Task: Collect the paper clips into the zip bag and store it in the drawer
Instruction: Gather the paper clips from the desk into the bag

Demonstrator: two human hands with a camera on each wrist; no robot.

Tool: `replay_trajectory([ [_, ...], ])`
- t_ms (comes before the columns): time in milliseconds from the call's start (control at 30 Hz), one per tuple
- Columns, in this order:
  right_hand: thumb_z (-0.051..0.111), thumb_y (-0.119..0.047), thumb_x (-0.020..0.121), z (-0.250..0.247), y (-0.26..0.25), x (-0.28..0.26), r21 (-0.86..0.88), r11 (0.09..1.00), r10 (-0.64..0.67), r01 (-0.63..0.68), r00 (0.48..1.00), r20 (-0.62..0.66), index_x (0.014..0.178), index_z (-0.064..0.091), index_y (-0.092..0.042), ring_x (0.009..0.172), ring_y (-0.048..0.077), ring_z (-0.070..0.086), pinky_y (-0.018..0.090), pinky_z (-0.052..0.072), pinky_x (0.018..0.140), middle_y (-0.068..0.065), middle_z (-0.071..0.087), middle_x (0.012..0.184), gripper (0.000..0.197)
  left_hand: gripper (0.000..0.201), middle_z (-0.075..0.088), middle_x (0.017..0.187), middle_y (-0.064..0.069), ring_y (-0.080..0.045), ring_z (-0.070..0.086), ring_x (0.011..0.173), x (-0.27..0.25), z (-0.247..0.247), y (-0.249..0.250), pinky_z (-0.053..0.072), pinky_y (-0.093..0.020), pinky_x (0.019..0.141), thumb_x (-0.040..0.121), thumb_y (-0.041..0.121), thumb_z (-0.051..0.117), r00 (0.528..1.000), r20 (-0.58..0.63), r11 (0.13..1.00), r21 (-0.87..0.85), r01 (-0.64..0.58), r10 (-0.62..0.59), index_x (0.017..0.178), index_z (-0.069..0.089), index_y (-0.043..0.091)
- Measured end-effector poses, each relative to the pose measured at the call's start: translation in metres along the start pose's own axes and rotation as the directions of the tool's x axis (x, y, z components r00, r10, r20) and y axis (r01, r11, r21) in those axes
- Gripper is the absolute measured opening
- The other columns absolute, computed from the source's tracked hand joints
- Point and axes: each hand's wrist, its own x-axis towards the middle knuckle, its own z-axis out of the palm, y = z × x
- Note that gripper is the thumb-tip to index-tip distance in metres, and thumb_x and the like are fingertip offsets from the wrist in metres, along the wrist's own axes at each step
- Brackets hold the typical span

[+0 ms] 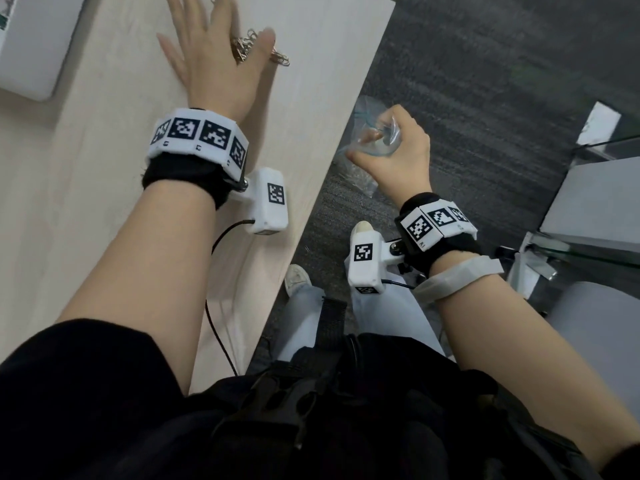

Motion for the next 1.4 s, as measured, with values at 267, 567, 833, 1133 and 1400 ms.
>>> replay_trajectory([
  [267,0.074,-0.046,0.059,-0.001,0.001,0.006,0.001,1.000,-0.003,0.003,1.000,-0.024,0.069,0.037,-0.037,0.087,0.031,0.060,0.048,0.050,0.081,0.013,0.066,0.085,0.039,0.050,0.049,0.133,-0.007,-0.009,0.040,0.121,0.006,0.009,-0.001,0.022,-0.009,0.105,0.075,0.039,0.062,0.995,-0.084,0.971,-0.227,-0.079,0.062,0.111,0.061,0.004],
  [567,0.068,-0.046,0.057,-0.001,-0.001,0.003,0.008,1.000,0.013,-0.013,1.000,0.000,0.069,0.037,-0.035,0.088,0.030,0.060,0.046,0.050,0.081,0.014,0.066,0.086,0.034,0.022,0.064,0.100,-0.005,-0.020,0.052,0.103,-0.029,0.002,0.007,0.029,-0.002,0.081,0.074,0.030,0.066,0.992,-0.082,0.976,-0.190,-0.105,0.091,0.091,0.073,0.016],
  [833,0.070,-0.047,0.057,0.000,0.002,0.001,0.009,1.000,0.015,-0.015,1.000,0.004,0.070,0.038,-0.038,0.089,0.031,0.060,0.046,0.050,0.081,0.016,0.065,0.088,0.035,0.058,0.009,0.157,-0.011,-0.028,0.001,0.146,-0.012,-0.005,0.006,0.004,-0.039,0.120,0.096,0.036,0.042,0.992,0.110,0.997,0.022,-0.070,0.067,0.144,0.026,0.007],
  [1133,0.069,-0.047,0.057,-0.003,0.000,-0.003,0.004,1.000,-0.009,0.009,1.000,0.007,0.069,0.036,-0.035,0.086,0.029,0.058,0.039,0.045,0.080,0.016,0.065,0.086,0.037,0.047,0.036,0.149,-0.001,-0.018,0.021,0.142,-0.044,-0.003,0.002,0.014,-0.025,0.114,0.095,0.034,0.047,0.991,0.084,0.993,-0.074,-0.095,0.101,0.136,0.044,0.011],
  [1400,0.067,-0.046,0.055,-0.005,0.006,-0.014,-0.007,1.000,-0.012,0.013,1.000,0.020,0.069,0.036,-0.037,0.087,0.030,0.060,0.039,0.048,0.079,0.016,0.066,0.087,0.035,0.040,0.058,0.122,0.001,-0.021,0.043,0.122,-0.057,-0.009,-0.012,0.032,-0.038,0.104,0.083,0.049,0.055,0.996,-0.047,0.991,-0.111,-0.080,0.075,0.113,0.064,0.024],
])
